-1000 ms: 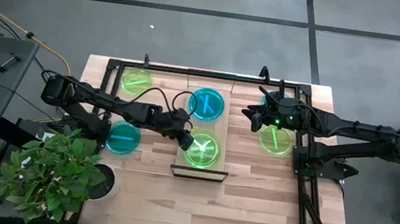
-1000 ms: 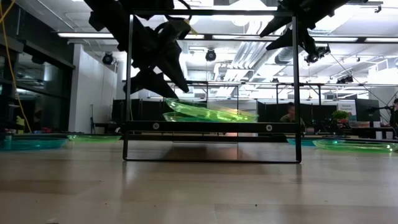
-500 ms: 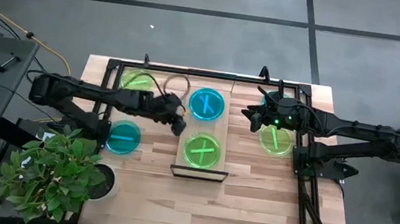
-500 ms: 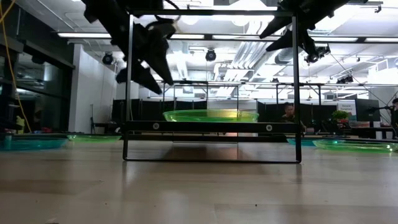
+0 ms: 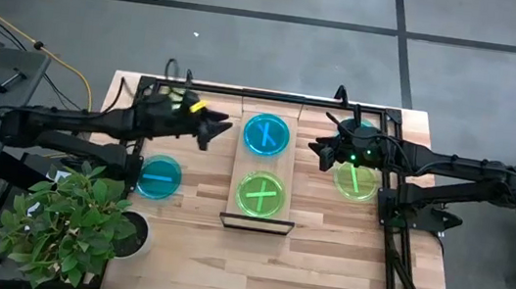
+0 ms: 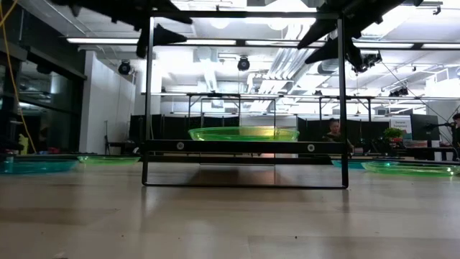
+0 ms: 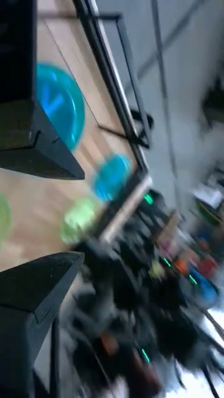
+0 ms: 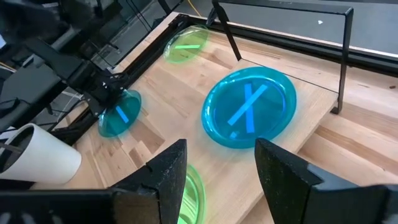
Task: Place and stack plates onto a shelf
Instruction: Stack the blue plate on top of the blue plate on the shelf
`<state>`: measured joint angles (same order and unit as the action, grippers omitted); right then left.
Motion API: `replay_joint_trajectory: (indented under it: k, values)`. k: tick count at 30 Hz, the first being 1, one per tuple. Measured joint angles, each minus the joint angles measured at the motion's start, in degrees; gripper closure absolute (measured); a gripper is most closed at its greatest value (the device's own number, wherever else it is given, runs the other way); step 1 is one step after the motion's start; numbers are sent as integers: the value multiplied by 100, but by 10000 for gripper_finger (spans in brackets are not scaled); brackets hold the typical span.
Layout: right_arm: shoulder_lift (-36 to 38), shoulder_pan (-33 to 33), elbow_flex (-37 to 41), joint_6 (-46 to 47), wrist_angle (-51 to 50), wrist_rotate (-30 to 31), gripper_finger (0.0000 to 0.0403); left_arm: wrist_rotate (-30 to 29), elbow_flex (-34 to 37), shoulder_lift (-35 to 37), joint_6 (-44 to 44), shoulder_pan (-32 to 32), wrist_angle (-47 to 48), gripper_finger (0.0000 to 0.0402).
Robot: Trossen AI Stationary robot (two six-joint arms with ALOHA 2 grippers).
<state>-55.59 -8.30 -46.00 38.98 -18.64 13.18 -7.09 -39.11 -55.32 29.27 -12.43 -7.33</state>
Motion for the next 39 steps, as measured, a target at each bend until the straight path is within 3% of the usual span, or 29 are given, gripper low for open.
replay_joint_trajectory:
  k: [6, 14, 17, 20, 27, 33, 39]
  values:
    - [2, 0, 0, 0, 8, -8, 228, 238, 1092, 615, 744, 5, -1326, 211]
    - [2, -1, 0, 38, 16, -6, 228, 157, 1236, 780, 726, 5, -1472, 211]
    - [4, -3, 0, 452, 19, -7, 228, 155, 1236, 776, 713, 5, -1488, 211]
    - [-70, -181, -8, 1623, -57, -56, 228, 155, 1236, 775, 712, 5, -1488, 211]
    - [-836, -955, -9, 2053, -1410, -1092, 228, 155, 1236, 773, 751, 5, -1482, 211]
    - [-1891, -1352, -342, 1242, -2698, -1122, 228, 155, 1236, 773, 759, 7, -1451, 211]
    - [-3103, -1512, -1569, -106, -3998, 213, 228, 142, 1236, 773, 759, 7, -1436, 211]
